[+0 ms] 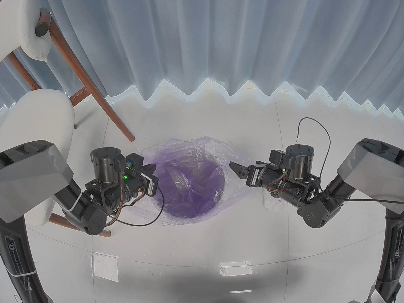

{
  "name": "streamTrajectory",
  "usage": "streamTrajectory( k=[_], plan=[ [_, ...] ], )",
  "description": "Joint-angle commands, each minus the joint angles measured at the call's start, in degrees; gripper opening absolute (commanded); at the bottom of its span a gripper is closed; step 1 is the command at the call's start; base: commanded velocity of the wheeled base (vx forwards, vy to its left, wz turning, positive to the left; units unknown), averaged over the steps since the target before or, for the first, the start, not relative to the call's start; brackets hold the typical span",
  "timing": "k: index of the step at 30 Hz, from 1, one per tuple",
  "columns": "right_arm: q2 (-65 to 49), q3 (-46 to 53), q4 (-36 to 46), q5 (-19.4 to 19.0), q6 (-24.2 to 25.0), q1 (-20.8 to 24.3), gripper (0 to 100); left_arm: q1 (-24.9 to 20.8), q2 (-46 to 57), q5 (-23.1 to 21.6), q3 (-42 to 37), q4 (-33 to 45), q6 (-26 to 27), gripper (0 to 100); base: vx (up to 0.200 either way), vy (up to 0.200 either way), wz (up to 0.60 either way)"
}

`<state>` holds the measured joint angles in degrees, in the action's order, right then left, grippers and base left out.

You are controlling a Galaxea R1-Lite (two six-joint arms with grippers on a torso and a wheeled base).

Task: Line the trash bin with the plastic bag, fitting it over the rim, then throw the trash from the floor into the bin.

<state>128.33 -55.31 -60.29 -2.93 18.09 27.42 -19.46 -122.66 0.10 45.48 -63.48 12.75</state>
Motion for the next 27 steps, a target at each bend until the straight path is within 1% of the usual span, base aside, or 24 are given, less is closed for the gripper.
streamTrajectory(
  k=[1, 3, 5, 7, 9, 11, 12, 13, 15, 17, 22, 24, 26, 27],
  plan=[
    [-2.03, -0.15, -0.09, -0.15, 0.10, 0.01, 100, 1.26, 1.99, -0.54, 2.59, 0.81, -1.06, 0, 0.000, 0.000, 0.00],
    [-2.73, -0.06, 0.00, -0.33, 0.19, 0.01, 100, 1.35, 3.66, -0.62, 3.65, 2.04, -3.79, 0, 0.000, 0.000, 0.00],
    [-2.73, -0.06, 0.09, -0.59, 0.28, -0.08, 100, 1.00, 4.80, -0.54, 5.49, 4.68, -7.74, 0, 0.000, 0.000, 0.00],
    [-2.47, -0.41, 0.27, -1.38, 0.19, -0.08, 100, 0.91, 6.38, -0.54, 7.78, 8.19, -11.08, 0, 0.000, 0.000, 0.00],
    [-1.94, -0.85, 0.62, -2.61, -0.25, -0.08, 100, 1.35, 7.09, -0.62, 10.06, 12.24, -12.93, 0, 0.000, 0.000, 0.00],
    [-0.71, -2.17, 1.67, -3.84, -1.74, -0.17, 100, 2.41, 7.17, -1.42, 11.56, 15.84, -13.45, 0, 0.000, 0.000, 0.00],
    [-0.63, -2.44, 1.85, -3.93, -1.83, -0.17, 100, 2.58, 7.17, -1.59, 11.65, 16.02, -13.45, 0, 0.000, 0.000, 0.00],
    [0.87, -4.46, 3.25, -4.28, -4.20, -0.43, 100, 3.99, 6.91, -3.44, 12.09, 16.81, -13.45, 0, 0.000, 0.000, 0.00],
    [2.71, -6.92, 4.40, -4.90, -6.67, -1.14, 100, 4.69, 6.38, -3.88, 12.88, 16.89, -13.45, 0, 0.000, 0.000, 0.00],
    [4.91, -10.17, 5.10, -6.21, -8.07, -2.54, 100, 4.87, 4.89, -3.96, 13.84, 17.07, -13.45, 0, 0.000, 0.000, 0.00],
    [8.69, -19.05, 8.70, -6.74, -8.33, -4.65, 100, 6.18, 1.81, -4.05, 17.80, 17.16, -13.45, 0, 0.000, 0.000, 0.00],
    [8.69, -19.05, 8.70, -6.74, -8.33, -4.65, 100, 6.18, 1.81, -4.05, 17.80, 17.16, -13.45, 0, 0.000, 0.000, 0.00],
    [10.62, -25.29, 13.45, -6.83, -8.25, -5.97, 100, 7.15, -0.91, -3.70, 19.29, 16.72, -13.54, 0, 0.000, 0.000, 0.00],
    [11.24, -26.87, 14.15, -6.83, -8.25, -6.23, 100, 7.24, -1.35, -3.61, 19.73, 16.54, -13.54, 0, 0.000, 0.000, 0.00]
  ],
)
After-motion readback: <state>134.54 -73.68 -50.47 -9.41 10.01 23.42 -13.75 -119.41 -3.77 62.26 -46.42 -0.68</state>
